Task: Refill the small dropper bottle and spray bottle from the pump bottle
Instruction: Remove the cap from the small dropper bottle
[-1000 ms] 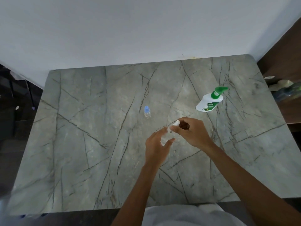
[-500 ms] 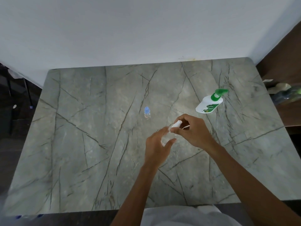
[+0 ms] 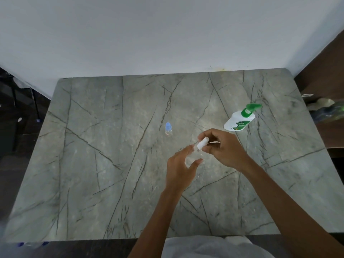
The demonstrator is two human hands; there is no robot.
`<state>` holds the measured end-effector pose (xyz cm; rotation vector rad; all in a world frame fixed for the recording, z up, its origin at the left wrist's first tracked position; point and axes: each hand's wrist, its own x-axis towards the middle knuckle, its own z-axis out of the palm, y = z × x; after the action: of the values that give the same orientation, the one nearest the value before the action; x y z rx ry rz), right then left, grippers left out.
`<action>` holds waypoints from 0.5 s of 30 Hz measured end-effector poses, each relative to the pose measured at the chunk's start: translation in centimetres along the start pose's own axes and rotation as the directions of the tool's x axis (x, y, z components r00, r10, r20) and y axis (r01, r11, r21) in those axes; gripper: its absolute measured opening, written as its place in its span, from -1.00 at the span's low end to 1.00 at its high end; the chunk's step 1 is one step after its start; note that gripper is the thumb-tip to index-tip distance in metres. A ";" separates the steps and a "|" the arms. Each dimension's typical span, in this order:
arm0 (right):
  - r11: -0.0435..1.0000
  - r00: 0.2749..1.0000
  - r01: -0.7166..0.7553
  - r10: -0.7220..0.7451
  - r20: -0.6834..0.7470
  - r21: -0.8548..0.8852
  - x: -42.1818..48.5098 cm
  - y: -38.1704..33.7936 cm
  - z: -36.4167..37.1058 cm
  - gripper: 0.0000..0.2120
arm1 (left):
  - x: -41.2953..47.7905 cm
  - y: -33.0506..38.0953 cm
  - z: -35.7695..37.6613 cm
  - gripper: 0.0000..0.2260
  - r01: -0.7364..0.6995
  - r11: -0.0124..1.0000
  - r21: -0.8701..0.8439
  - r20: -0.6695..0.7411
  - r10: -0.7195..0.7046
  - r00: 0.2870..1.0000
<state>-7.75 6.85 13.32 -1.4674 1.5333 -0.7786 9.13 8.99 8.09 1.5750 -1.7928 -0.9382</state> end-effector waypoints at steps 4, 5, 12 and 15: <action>0.999 1.000 -0.020 0.020 -0.009 0.030 -0.2 -0.2 -0.2 -0.56 | -0.2 0.2 0.0 -0.59 -0.021 1.000 0.014 -0.006 0.021 1.000; 0.999 0.998 -0.003 0.001 -0.062 -0.042 -0.2 -0.3 -0.1 -0.57 | -0.3 0.3 0.0 -0.59 -0.025 1.000 0.016 -0.008 0.025 1.000; 0.999 0.998 0.035 -0.033 0.048 -0.039 -0.4 0.0 -0.1 -0.75 | -0.6 -0.2 0.2 -0.54 -0.004 1.000 0.028 0.010 0.004 1.000; 0.999 0.996 -0.027 0.024 0.084 0.040 -0.6 0.0 -0.2 -0.65 | -0.8 -0.4 0.2 -0.53 -0.009 0.999 0.039 0.004 0.008 1.000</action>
<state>-7.91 7.44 13.50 -1.4303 1.4627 -0.7208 9.28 9.79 7.68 1.5889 -1.8292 -0.9086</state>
